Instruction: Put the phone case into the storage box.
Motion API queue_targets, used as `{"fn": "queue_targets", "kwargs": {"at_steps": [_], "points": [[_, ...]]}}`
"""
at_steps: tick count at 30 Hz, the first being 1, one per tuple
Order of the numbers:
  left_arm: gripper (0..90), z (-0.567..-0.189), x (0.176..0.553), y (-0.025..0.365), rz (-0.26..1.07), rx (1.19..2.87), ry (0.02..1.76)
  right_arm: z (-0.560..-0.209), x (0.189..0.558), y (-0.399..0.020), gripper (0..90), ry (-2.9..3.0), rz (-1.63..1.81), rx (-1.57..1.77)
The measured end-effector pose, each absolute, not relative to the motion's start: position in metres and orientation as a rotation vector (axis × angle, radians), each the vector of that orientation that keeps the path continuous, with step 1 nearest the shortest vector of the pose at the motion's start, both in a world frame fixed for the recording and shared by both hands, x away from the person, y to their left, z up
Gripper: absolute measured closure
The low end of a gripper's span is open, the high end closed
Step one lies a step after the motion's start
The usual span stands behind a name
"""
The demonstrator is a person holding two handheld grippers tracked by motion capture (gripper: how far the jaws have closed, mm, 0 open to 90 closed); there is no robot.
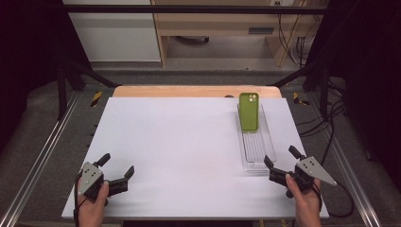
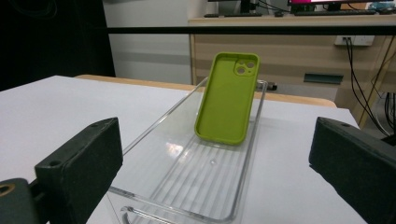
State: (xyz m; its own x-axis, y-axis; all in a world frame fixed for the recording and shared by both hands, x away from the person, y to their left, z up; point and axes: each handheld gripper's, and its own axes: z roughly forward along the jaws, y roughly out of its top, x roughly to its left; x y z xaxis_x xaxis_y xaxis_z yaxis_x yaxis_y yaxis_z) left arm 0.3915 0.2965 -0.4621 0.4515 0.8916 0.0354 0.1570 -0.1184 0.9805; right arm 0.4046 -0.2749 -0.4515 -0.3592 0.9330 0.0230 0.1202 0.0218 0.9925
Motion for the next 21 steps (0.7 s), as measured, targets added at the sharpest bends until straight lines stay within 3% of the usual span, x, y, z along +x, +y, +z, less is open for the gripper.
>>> {"fn": "queue_targets", "kwargs": {"at_steps": [21], "points": [[1.6,-0.46,0.39,0.297,0.816,1.582,0.893,-0.453,0.414,-0.248,2.9,1.607,1.449,1.025]]}}
